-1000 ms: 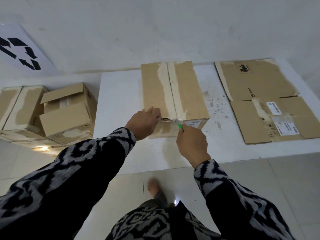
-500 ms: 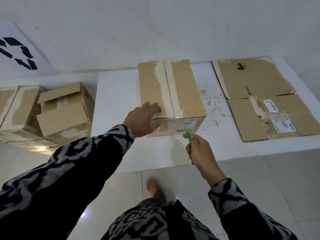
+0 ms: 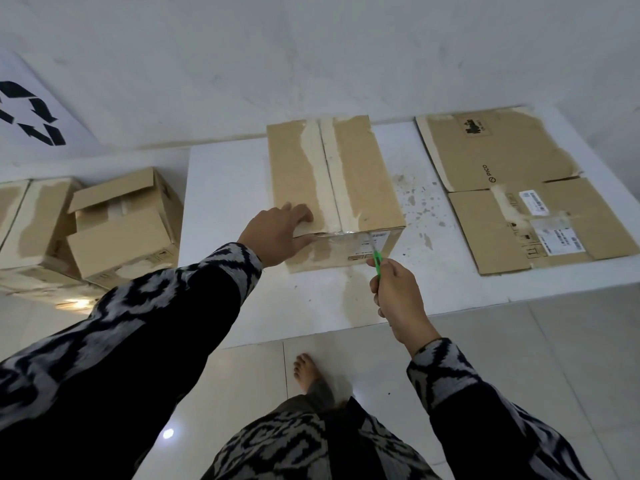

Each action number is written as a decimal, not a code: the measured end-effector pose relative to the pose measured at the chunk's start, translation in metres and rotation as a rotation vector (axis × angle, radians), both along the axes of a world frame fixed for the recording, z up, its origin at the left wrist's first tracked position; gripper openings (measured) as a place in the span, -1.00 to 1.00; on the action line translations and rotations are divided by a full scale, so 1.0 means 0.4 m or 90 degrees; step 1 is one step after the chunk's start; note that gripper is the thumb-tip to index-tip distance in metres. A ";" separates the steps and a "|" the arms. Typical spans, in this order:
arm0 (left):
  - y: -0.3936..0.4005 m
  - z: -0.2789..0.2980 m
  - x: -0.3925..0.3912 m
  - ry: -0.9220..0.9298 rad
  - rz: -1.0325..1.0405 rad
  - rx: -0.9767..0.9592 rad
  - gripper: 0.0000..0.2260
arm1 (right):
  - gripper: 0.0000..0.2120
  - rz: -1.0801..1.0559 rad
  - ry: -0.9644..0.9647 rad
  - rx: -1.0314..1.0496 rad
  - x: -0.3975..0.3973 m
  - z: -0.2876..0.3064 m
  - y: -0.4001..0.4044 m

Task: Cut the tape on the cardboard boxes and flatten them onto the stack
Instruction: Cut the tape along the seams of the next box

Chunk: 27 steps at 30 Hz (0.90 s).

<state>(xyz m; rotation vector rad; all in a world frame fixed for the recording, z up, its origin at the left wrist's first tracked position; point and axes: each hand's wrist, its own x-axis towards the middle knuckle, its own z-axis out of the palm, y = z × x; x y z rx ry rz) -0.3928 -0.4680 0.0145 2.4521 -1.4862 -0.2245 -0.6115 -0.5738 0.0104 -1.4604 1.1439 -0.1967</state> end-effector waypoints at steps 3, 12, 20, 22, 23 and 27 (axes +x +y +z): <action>0.000 -0.004 0.003 0.013 0.004 -0.001 -0.66 | -0.67 0.003 -0.006 -0.008 0.002 -0.004 -0.005; 0.001 0.005 0.002 0.032 0.001 -0.006 -0.70 | -0.67 0.024 0.000 -0.004 0.039 -0.009 -0.018; -0.002 0.009 -0.018 0.008 -0.021 -0.024 -0.80 | -0.69 0.052 -0.001 0.021 0.105 0.006 -0.036; -0.001 0.004 -0.019 0.012 -0.022 -0.026 -0.81 | -0.70 0.070 0.023 0.002 0.108 0.001 -0.033; 0.000 0.001 -0.019 0.012 -0.023 -0.027 -0.82 | -0.70 0.077 0.034 -0.006 0.104 -0.004 -0.029; 0.001 -0.005 -0.023 0.010 -0.014 -0.043 -0.82 | -0.69 0.080 0.051 -0.016 0.116 -0.015 -0.024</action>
